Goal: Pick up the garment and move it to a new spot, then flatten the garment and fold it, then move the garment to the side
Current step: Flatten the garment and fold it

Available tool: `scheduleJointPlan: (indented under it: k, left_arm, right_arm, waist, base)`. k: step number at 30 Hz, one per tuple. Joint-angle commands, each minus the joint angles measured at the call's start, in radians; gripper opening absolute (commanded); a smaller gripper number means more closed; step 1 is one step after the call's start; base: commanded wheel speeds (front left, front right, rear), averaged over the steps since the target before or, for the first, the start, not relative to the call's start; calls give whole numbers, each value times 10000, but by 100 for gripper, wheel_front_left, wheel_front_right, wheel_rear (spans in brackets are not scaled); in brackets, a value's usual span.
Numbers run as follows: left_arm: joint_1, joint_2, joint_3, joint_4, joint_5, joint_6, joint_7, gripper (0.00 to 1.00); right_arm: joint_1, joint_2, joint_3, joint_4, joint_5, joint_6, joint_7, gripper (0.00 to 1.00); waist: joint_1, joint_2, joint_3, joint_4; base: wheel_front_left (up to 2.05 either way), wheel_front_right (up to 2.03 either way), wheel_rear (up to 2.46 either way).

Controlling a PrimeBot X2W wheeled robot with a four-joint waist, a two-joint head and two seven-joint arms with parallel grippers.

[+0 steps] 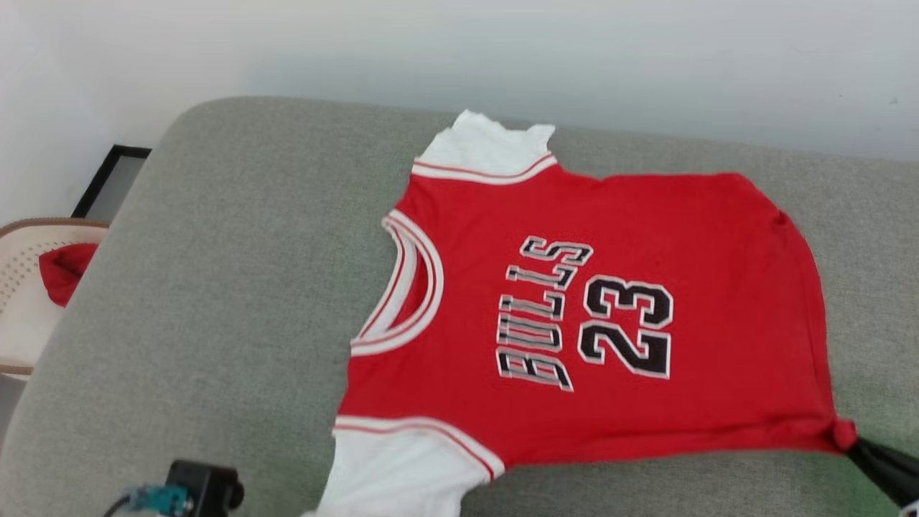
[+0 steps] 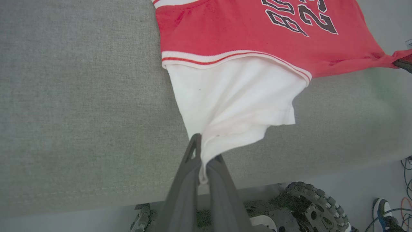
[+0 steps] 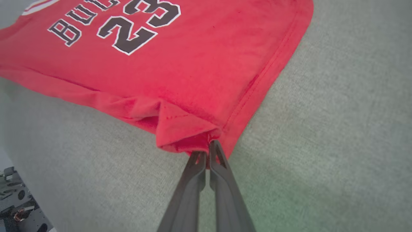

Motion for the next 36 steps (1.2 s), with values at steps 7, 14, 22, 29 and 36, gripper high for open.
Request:
scheduleJointPlan:
  k: [7, 14, 22, 29, 36]
  left_arm:
    - [924, 401, 6, -833, -657, 793, -256, 0]
    - [904, 1009, 241, -1644, -587, 1371, -381, 0]
    - [-947, 2190, 926, -2060, 722, 1173, 534, 0]
    - [-3204, 1674, 1233, -534, 2025, -464, 1987, 0]
    - [-5023, 19, 988, 2161, 2672, -2325, 3007, 0]
  right_arm:
    - [1063, -308, -283, -627, 330, -10, 189, 0]
    - [1746, -414, -848, -1257, 502, -10, 280, 0]
    - [1363, 37, -2158, -1613, 448, -10, 806, 0]
    - [55, 1056, -3015, -1109, -496, -10, 2049, 0]
    - [-1251, 2174, -3293, -448, -1483, -10, 3298, 0]
  waist:
    - [0, 0, 16, -129]
    - [0, 0, 197, -444]
    - [0, 0, 535, -976]
    - [0, 0, 1051, -1249]
    - [0, 0, 1697, -1342]
  base:
    - [0, 0, 0]
    - [0, 0, 0]
    - [0, 0, 0]
    - [0, 0, 0]
    - [0, 0, 0]
